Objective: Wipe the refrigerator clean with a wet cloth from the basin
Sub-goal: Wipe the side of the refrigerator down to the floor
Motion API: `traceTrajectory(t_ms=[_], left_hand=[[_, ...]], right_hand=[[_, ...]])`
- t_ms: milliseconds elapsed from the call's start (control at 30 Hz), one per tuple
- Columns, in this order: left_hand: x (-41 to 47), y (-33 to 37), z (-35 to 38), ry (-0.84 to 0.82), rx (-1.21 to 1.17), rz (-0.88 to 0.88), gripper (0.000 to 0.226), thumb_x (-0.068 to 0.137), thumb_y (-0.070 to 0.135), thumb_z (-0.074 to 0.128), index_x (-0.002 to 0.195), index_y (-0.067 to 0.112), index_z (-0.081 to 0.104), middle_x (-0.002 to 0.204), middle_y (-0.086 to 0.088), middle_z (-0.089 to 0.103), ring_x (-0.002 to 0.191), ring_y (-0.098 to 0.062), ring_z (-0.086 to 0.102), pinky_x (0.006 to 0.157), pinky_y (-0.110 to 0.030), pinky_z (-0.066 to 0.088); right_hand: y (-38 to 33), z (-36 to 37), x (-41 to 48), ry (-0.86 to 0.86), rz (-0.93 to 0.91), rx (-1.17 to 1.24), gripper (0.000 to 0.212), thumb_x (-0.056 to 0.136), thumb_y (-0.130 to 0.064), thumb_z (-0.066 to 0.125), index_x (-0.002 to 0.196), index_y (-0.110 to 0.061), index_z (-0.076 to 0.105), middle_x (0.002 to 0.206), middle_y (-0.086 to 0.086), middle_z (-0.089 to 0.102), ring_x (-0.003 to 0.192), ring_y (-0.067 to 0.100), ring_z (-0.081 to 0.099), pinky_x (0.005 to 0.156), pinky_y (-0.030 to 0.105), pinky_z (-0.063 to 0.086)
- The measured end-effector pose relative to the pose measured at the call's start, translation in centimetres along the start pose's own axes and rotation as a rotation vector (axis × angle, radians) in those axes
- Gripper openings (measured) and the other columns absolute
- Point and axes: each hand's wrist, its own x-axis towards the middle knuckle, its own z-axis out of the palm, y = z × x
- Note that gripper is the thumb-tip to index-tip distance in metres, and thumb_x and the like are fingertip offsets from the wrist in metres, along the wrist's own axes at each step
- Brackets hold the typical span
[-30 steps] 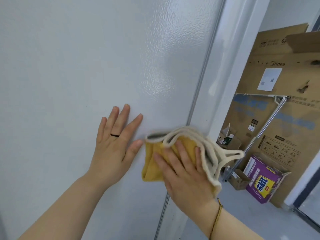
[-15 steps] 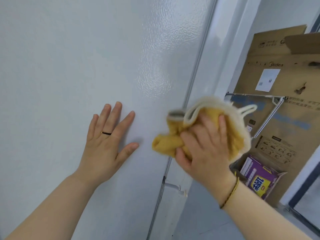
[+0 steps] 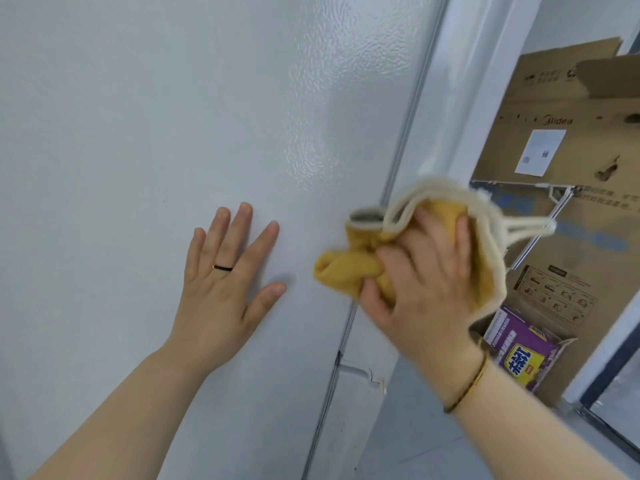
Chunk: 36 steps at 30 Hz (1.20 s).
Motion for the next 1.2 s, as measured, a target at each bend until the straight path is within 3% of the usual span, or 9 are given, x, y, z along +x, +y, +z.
traceTrajectory(t_ms=[167, 367, 500, 667, 767, 867, 967, 1100, 1200], left_hand=[[-0.8, -0.8, 0.0, 0.041, 0.043, -0.063, 0.054, 0.092, 0.056, 0.016, 0.138, 0.027, 0.021, 0.150, 0.001, 0.008, 0.139, -0.009, -0.004, 0.111, -0.025, -0.006], [-2.3, -1.9, 0.6, 0.042, 0.130, -0.197, 0.066, 0.089, 0.062, 0.015, 0.138, 0.019, 0.021, 0.145, -0.009, 0.009, 0.134, -0.023, -0.003, 0.102, -0.060, 0.012], [-2.4, -2.1, 0.3, 0.033, 0.109, -0.181, 0.060, 0.090, 0.060, 0.011, 0.140, 0.026, 0.017, 0.147, -0.003, 0.005, 0.137, -0.015, -0.006, 0.107, -0.049, 0.005], [-3.4, -4.2, -0.5, -0.048, 0.145, -0.016, 0.057, 0.092, 0.059, 0.011, 0.143, 0.038, -0.003, 0.151, 0.017, -0.019, 0.139, -0.003, -0.015, 0.111, -0.032, -0.007], [-3.5, -4.2, -0.5, -0.065, 0.124, -0.031, 0.060, 0.090, 0.063, 0.013, 0.143, 0.039, -0.003, 0.150, 0.021, -0.020, 0.139, -0.002, -0.016, 0.111, -0.031, -0.008], [-3.5, -4.0, -0.5, -0.063, 0.119, -0.052, 0.062, 0.088, 0.065, 0.014, 0.143, 0.040, -0.002, 0.150, 0.021, -0.021, 0.138, -0.001, -0.017, 0.110, -0.032, -0.008], [-3.5, -3.7, -0.8, -0.090, 0.103, -0.081, 0.059, 0.088, 0.066, 0.013, 0.139, 0.037, 0.008, 0.153, 0.009, -0.010, 0.139, -0.004, -0.014, 0.110, -0.032, -0.008], [-3.6, -4.0, -1.4, -0.107, 0.063, -0.060, 0.059, 0.087, 0.067, 0.013, 0.139, 0.039, 0.010, 0.152, 0.018, -0.014, 0.138, 0.000, -0.016, 0.110, -0.029, -0.009], [-3.6, -4.5, -1.7, -0.117, 0.081, -0.036, 0.059, 0.088, 0.065, 0.013, 0.141, 0.038, 0.009, 0.150, 0.022, -0.020, 0.138, 0.001, -0.016, 0.110, -0.028, -0.010]], right_hand=[[-3.9, -0.7, -6.7, -0.248, -0.010, -0.025, 0.023, 0.078, -0.026, 0.048, 0.098, -0.013, 0.051, 0.113, 0.005, 0.050, 0.119, 0.027, 0.042, 0.118, 0.036, 0.002], [-3.0, 0.9, 2.7, -0.095, 0.239, -0.070, 0.039, 0.084, -0.032, 0.044, 0.119, -0.015, 0.043, 0.130, 0.006, 0.040, 0.130, 0.031, 0.023, 0.114, 0.040, -0.007], [-6.0, 3.1, 2.6, -0.204, 0.140, -0.114, 0.057, 0.087, -0.036, 0.038, 0.138, -0.014, 0.027, 0.145, 0.010, 0.027, 0.136, 0.034, 0.010, 0.111, 0.048, -0.005], [-8.0, 3.2, -3.2, -0.362, -0.228, -0.163, 0.044, 0.096, -0.033, 0.022, 0.134, -0.014, 0.032, 0.140, 0.003, 0.027, 0.141, 0.029, -0.019, 0.114, 0.044, -0.016], [-5.7, 2.9, -0.5, -0.299, -0.258, -0.104, 0.050, 0.088, -0.036, 0.034, 0.134, -0.015, 0.032, 0.139, 0.002, 0.028, 0.143, 0.028, -0.008, 0.114, 0.040, -0.016], [-3.4, 2.6, 3.3, -0.179, -0.060, -0.126, 0.054, 0.086, -0.037, 0.040, 0.135, -0.015, 0.033, 0.142, 0.006, 0.033, 0.133, 0.032, 0.018, 0.114, 0.040, -0.009], [-4.5, 2.5, 3.3, -0.147, 0.140, -0.163, 0.055, 0.090, -0.039, 0.037, 0.139, -0.016, 0.029, 0.145, 0.009, 0.033, 0.135, 0.032, 0.015, 0.113, 0.044, -0.003], [-7.2, 2.8, -2.3, -0.326, -0.164, -0.141, 0.046, 0.097, -0.037, 0.020, 0.137, -0.017, 0.030, 0.142, 0.005, 0.028, 0.143, 0.025, -0.012, 0.116, 0.043, -0.007], [-5.1, 2.5, -0.8, -0.305, -0.283, -0.096, 0.044, 0.097, -0.037, 0.023, 0.134, -0.016, 0.033, 0.138, 0.004, 0.031, 0.144, 0.024, -0.003, 0.116, 0.040, -0.010]])
